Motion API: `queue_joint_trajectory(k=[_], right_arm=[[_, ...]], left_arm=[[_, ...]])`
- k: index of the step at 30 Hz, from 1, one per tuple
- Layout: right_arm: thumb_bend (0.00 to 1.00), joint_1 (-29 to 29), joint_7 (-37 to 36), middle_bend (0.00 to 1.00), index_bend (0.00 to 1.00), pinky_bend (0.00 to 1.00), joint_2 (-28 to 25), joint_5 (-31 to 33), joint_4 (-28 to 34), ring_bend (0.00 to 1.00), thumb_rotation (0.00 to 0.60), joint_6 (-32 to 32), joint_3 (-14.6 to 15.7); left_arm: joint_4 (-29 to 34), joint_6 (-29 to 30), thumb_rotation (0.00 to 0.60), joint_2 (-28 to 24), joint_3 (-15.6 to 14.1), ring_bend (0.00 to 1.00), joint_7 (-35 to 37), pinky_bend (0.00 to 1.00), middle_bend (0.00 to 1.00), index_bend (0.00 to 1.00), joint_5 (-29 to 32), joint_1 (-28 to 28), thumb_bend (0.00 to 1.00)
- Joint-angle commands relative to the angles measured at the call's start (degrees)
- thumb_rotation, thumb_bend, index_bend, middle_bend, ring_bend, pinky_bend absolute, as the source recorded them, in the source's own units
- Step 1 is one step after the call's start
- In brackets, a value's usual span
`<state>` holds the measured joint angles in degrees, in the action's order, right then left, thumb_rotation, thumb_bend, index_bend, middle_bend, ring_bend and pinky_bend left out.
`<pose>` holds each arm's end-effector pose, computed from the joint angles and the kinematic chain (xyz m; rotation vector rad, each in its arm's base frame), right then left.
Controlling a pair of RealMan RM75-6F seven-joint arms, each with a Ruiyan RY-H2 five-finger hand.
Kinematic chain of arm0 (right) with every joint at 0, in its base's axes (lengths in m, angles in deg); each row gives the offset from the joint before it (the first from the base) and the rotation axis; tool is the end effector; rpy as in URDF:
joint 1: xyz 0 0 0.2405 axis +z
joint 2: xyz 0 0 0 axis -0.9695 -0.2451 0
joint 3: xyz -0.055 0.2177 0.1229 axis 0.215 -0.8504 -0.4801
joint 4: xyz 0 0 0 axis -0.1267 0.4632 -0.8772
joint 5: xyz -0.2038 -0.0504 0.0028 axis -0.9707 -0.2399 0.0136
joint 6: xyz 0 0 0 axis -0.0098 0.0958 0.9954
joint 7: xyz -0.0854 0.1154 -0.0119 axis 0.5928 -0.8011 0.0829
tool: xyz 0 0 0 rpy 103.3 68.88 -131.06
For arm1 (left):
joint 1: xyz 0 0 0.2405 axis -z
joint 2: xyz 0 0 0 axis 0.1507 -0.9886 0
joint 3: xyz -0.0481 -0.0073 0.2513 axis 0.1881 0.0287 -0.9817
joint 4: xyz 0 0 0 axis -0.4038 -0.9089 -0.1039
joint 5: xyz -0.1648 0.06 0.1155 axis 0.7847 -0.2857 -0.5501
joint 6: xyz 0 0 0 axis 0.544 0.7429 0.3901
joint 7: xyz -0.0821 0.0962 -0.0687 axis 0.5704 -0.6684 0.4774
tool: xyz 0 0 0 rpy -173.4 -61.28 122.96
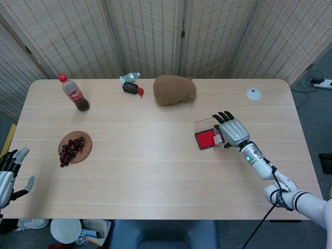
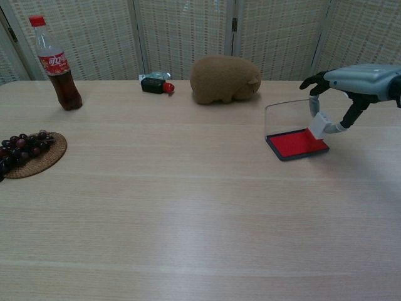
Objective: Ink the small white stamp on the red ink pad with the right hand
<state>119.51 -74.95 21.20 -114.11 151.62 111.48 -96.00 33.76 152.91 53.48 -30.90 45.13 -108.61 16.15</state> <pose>-0.2347 -0.4019 0.0406 1.9336 -0.8162 0.7058 -0.3363 0.1971 0.1758 -1.4041 -0.9261 -1.0021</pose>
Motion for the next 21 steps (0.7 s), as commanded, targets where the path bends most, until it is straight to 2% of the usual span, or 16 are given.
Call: queue_joint_trajectory(k=[1,21], right_arm=[[0.27,0.4,-0.4,0.09,0.77,0.0,0.7,-0.1,-0.7,0.0,0.6,0.1,-0.1],[0.27,1.6,-1.6,0.09,0.77,0.0,4.2,-0.8,-6.2,0.0,0.6,0.1,0.8]], left_arm=[[0.0,0.1,0.6,-0.1,0.0,0.0,0.3,0.0,0.0,0.0,0.0,-0.1,0.43],[-0.2,0.8,0.6,-0.7,0.3,0.0,2.0,0.0,0.0,0.0,0.3,-0.6,0.43]])
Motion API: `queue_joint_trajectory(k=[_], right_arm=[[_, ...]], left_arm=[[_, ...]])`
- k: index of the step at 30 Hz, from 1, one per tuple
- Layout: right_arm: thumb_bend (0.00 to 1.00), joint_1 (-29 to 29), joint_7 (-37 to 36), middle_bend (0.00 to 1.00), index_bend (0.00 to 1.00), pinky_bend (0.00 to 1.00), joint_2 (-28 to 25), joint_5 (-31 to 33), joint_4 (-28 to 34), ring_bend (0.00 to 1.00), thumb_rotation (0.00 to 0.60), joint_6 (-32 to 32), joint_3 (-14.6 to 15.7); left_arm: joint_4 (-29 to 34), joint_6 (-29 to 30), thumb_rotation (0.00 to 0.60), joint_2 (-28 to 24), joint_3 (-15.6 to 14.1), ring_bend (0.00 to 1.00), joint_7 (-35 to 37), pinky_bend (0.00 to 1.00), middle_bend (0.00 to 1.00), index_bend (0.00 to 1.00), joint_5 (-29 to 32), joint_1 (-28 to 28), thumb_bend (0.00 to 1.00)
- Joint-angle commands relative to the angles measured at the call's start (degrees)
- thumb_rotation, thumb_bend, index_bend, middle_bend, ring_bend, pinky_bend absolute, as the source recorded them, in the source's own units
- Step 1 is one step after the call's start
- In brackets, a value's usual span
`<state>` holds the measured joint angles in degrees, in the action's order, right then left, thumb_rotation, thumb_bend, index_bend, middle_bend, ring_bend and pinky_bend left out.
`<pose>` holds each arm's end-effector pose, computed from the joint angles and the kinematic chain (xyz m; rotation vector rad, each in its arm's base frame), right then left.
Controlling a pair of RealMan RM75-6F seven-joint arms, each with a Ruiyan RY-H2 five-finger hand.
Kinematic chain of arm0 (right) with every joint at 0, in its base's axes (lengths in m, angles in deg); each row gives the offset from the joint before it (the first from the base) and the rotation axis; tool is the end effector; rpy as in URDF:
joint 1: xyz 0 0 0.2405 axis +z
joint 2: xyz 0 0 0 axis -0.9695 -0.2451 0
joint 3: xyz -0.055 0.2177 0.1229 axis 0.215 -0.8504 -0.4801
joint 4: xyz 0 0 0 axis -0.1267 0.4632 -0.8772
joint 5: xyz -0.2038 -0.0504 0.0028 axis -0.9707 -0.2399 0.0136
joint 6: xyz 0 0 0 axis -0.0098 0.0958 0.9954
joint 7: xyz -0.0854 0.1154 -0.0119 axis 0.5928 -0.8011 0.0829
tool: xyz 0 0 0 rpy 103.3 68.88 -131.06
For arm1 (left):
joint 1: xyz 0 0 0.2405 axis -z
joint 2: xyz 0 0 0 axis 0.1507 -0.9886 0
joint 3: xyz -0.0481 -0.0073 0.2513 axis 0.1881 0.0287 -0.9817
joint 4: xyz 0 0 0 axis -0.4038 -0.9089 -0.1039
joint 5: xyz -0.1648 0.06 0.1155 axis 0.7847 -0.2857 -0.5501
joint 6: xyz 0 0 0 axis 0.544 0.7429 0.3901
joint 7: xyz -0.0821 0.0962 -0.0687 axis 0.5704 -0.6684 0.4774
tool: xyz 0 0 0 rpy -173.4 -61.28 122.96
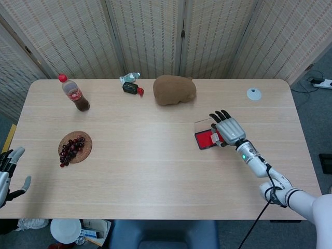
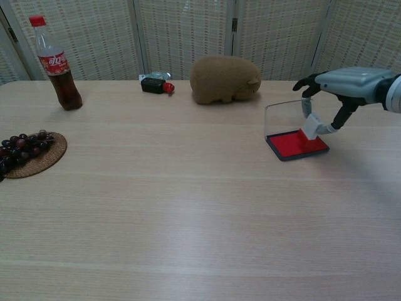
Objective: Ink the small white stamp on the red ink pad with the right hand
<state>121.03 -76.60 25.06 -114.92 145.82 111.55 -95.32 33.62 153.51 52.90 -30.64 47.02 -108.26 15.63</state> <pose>-0.2340 -0.4118 0.0280 1.9372 -0.7925 0.7039 -0.3386 0.1951 0.1821 -1.3786 -0.9368 -1.0199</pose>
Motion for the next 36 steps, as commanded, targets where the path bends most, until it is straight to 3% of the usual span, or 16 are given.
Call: queue_joint_trajectory(k=[1,36], right_arm=[[0.27,0.1,0.1,0.09,0.77,0.0,0.4,0.0,-0.5,0.0,0.6,0.0,0.1],[0.28,1.1,0.3,0.09,0.77,0.0,3.6,0.2,-4.5,0.0,0.6,-1.2,0.8]], left_arm=[[0.0,0.3,0.6,-0.1,0.0,0.0,0.2,0.0,0.0,0.0,-0.1,-0.1,0.43],[-0.1,1.7,0.6,-0.7,0.2,0.0,1.9,0.0,0.0,0.0,-0.6,-0.8,0.43]])
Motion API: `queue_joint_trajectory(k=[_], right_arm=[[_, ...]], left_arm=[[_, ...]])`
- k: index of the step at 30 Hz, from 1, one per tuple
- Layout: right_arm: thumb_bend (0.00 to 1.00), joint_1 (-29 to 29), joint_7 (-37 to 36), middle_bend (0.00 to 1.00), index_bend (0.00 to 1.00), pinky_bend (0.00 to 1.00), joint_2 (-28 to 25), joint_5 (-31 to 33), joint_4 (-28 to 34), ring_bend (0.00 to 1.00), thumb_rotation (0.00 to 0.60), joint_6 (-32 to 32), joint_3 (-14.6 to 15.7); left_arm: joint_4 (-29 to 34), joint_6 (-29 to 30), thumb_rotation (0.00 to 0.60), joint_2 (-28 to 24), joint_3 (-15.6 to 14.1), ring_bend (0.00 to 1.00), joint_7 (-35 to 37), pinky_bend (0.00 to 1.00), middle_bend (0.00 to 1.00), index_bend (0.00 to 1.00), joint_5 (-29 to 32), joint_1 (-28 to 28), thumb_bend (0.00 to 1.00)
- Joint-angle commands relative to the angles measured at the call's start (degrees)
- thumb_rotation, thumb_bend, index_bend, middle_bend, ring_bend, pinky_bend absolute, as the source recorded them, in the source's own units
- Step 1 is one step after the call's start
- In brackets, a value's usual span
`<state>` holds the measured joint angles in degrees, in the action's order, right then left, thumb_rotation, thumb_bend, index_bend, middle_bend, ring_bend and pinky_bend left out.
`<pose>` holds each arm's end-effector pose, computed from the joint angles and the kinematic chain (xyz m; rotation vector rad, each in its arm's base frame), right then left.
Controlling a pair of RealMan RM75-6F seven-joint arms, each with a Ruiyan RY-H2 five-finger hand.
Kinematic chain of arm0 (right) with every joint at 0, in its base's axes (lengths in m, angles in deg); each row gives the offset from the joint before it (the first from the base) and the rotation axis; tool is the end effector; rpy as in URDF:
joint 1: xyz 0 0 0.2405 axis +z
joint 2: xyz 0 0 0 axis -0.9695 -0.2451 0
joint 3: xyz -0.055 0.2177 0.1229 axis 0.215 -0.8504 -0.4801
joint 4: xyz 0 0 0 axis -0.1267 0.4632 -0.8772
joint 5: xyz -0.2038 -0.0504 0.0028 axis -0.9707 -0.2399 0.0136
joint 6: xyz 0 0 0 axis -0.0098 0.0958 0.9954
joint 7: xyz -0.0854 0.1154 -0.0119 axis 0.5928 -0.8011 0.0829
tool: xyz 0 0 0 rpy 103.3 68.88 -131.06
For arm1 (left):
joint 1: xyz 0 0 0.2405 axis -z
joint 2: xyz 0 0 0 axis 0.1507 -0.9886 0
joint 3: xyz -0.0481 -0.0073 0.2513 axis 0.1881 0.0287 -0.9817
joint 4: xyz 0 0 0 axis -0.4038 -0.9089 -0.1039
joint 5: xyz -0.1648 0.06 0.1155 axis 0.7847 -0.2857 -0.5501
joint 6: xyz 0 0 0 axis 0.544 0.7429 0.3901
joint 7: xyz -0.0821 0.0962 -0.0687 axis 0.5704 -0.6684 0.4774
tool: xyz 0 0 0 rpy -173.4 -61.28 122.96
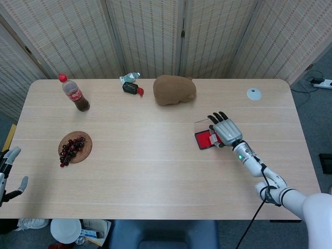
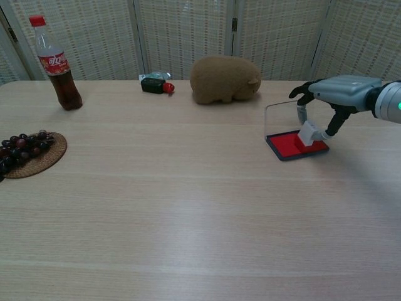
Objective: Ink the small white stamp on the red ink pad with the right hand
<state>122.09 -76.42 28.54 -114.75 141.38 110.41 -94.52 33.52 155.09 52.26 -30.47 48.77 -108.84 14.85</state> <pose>-0.2355 -0.4160 0.0124 1.9517 -0.7803 0.6686 -0.3384 0.1909 0.1891 -1.3631 -0.9311 -1.0495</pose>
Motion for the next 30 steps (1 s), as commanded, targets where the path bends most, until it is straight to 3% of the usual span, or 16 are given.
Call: queue_joint_trajectory(k=[1,30], right_arm=[[0.28,0.1,0.1,0.09,0.77,0.0,0.2,0.0,-0.1,0.0,0.6,-0.1,0.0],[0.28,0.6,1.3,0.09,0.77,0.0,2.0,0.4,-2.4,0.0,0.6,-1.0,0.2]], left_arm=[[0.0,0.1,0.6,0.0,0.0,0.0,0.2,0.0,0.0,0.0,-0.1,0.0,0.43],[-0.3,0.5,0.6,-0.3,0.0,0.0,1.4,0.0,0.0,0.0,-0.4,-0.2,0.43]])
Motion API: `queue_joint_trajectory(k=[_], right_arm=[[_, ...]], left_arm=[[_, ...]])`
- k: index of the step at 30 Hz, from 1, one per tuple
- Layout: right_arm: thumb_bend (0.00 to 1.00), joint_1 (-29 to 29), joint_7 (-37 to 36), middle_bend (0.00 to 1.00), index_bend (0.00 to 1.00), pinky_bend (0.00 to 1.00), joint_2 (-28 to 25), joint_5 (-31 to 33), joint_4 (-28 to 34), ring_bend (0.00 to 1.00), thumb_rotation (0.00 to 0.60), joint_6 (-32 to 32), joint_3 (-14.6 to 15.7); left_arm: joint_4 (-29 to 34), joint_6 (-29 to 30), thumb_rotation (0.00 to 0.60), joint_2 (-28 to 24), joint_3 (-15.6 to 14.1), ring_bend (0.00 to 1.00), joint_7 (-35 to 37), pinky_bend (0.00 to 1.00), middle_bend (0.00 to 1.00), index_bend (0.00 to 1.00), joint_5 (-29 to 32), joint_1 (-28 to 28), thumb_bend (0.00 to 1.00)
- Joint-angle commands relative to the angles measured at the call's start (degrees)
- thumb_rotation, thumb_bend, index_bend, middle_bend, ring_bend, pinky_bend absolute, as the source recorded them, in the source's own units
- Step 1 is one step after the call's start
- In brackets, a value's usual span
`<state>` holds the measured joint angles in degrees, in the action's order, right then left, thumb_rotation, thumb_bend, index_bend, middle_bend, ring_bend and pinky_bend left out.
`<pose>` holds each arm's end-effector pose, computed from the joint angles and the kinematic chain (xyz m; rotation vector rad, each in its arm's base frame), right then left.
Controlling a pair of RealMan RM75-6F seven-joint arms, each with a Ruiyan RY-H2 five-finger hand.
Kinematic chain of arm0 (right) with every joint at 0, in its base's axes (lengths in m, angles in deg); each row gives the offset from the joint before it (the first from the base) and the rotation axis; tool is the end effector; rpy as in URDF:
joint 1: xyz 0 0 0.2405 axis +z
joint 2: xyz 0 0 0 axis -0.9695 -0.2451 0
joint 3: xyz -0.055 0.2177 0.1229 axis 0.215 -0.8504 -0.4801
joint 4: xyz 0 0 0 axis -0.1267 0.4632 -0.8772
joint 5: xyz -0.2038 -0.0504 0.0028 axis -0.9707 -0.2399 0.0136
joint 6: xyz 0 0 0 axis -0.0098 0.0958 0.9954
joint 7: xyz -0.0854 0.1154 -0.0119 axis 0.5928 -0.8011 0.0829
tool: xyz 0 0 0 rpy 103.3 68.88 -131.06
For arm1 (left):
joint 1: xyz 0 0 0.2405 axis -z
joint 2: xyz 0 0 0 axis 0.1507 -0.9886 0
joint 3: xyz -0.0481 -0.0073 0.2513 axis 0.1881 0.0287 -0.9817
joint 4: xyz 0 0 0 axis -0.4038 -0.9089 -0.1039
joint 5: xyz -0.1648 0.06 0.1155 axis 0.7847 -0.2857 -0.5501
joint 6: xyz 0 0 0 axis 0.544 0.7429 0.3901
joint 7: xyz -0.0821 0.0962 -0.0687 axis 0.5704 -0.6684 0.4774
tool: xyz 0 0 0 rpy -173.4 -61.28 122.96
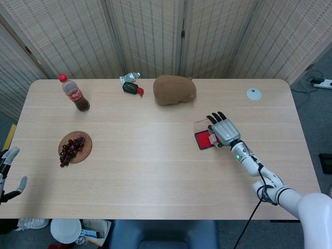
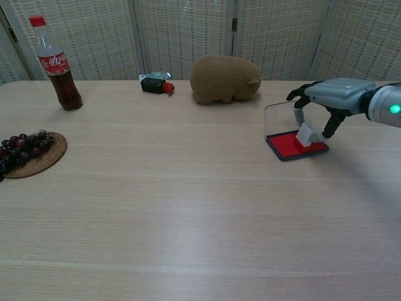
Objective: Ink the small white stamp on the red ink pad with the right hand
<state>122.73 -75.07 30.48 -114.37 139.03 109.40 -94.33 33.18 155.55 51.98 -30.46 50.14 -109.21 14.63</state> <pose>-0.2355 -0.4187 0.0035 1.9624 -0.7600 0.6364 -0.3389 0.1896 0.1921 -1.3597 -0.9352 -1.0650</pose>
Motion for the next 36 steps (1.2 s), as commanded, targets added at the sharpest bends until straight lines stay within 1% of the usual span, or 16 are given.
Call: queue_joint_trajectory(k=[1,10,14,18,25,28,32,36], right_arm=[[0.28,0.0,-0.1,0.09,0.77,0.0,0.0,-0.1,0.0,0.0,0.6,0.1,0.0],[0.29,-0.2,-0.3,0.09,0.77,0.0,-0.2,-0.2,0.3,0.0,0.6,0.6,0.0],[0.29,-0.4,-0.2,0.09,0.77,0.0,-1.9,-0.4,2.8,0.0,0.6,2.4,-0.6],[0.29,-1.0,1.2,0.09,0.77,0.0,-4.9,-0.5,7.4,0.0,0.6,4.6,-1.3],[0.29,-3.3,4.4,0.09,0.77,0.0,-11.5,0.4,17.8,0.0,0.6,8.4,-1.9],[0.29,-4.8,5.0,0.09,0.77,0.0,-14.1,0.0,22.2,0.0,0.6,9.9,-1.2],[0.29,-7.1,6.8,0.09,0.77,0.0,-17.5,-1.7,27.7,0.0,0.6,11.8,1.1],[0.29,-8.4,9.0,0.09,0.77,0.0,-18.4,-1.8,29.6,0.0,0.6,11.7,2.8]], left_arm=[[0.0,0.0,0.6,0.0,0.0,0.0,0.0,0.0,0.0,0.0,0.0,0.0,0.43],[0.0,0.3,0.6,0.0,0.1,0.0,0.1,0.0,0.0,0.0,0.0,-0.1,0.43],[-0.1,0.4,0.6,0.0,0.1,0.0,-0.1,0.0,0.0,0.0,0.0,-0.2,0.43],[-0.1,-0.1,0.6,0.1,0.0,0.0,-0.6,0.0,0.0,0.0,0.0,0.0,0.43],[0.3,-0.3,0.6,0.5,0.1,0.0,-2.3,0.0,0.0,0.0,0.2,0.2,0.43],[0.5,-0.4,0.6,0.6,0.2,0.0,-3.0,0.0,0.0,0.0,0.4,0.2,0.43],[1.0,-0.1,0.6,0.7,0.2,0.0,-4.0,0.0,0.0,0.0,0.3,0.1,0.43],[1.5,0.6,0.6,0.7,0.2,0.0,-4.8,0.0,0.0,0.0,0.0,-0.1,0.43]])
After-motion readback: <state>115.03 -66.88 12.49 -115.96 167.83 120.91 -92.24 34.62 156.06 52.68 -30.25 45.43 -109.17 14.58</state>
